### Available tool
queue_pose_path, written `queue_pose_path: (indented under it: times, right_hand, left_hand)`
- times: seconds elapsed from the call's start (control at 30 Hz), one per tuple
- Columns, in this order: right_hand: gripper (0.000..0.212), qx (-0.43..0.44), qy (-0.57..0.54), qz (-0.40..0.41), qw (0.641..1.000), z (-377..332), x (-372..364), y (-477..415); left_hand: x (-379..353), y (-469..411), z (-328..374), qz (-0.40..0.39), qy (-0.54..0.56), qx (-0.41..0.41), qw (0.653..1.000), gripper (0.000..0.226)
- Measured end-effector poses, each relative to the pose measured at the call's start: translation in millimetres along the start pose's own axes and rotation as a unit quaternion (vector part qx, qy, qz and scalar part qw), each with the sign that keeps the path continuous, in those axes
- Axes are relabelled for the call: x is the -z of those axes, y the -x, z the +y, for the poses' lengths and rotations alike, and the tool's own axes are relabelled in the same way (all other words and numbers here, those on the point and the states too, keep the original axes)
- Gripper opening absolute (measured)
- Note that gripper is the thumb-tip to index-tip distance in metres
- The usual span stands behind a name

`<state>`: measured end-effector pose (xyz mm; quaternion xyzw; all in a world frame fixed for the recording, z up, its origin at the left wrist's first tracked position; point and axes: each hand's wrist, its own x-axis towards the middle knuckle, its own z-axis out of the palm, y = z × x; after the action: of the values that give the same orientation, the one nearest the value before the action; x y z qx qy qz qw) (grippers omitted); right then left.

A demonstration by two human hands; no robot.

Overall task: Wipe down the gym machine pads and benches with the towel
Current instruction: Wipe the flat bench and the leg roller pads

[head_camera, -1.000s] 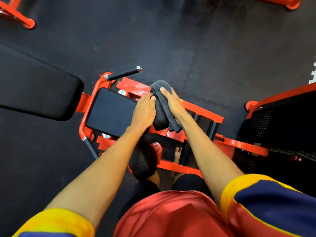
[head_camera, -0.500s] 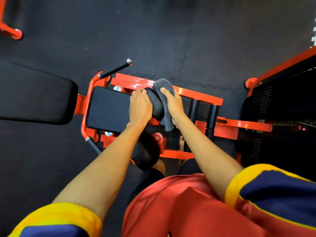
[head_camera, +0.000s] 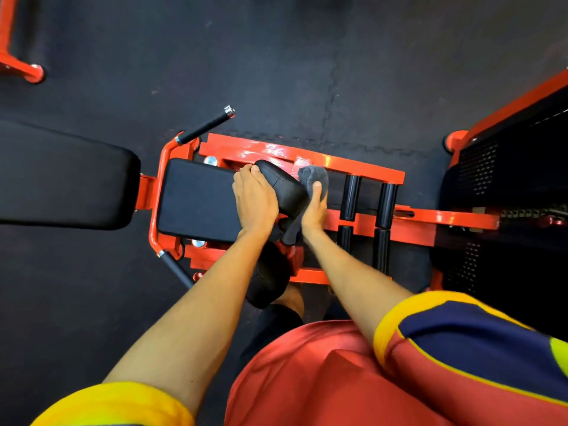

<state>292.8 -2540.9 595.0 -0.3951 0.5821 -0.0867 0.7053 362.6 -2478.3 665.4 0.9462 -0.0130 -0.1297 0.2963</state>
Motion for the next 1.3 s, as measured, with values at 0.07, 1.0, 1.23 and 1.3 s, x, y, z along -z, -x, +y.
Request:
queue_pose_path:
  times: [0.07,1.0,1.23,1.3]
  right_hand:
    - [0.066,-0.041,0.014,-0.042,0.998,3.6,2.4,-19.2]
    - [0.042,0.32,0.35,-0.281,0.834,-95.8,-41.3,-12.7]
    - [0.03,0.128,0.431,-0.382,0.807,-130.8,-79.4,-52.2]
    - [0.026,0.122,0.431,-0.376,0.811,-118.6,-77.1,-64.3]
  left_hand:
    - [1.4,-0.7,-1.1,-0.006,0.001,-0.012,1.0,0.044]
    - [-9.3,-3.9,12.1,0.04,0.175,0.053,0.982,0.044]
    - [-8.5,-8.2,4.7,0.037,0.127,0.009,0.991,0.046]
    - [-7.8,-10.0,3.9,0.034,0.118,0.019,0.992,0.047]
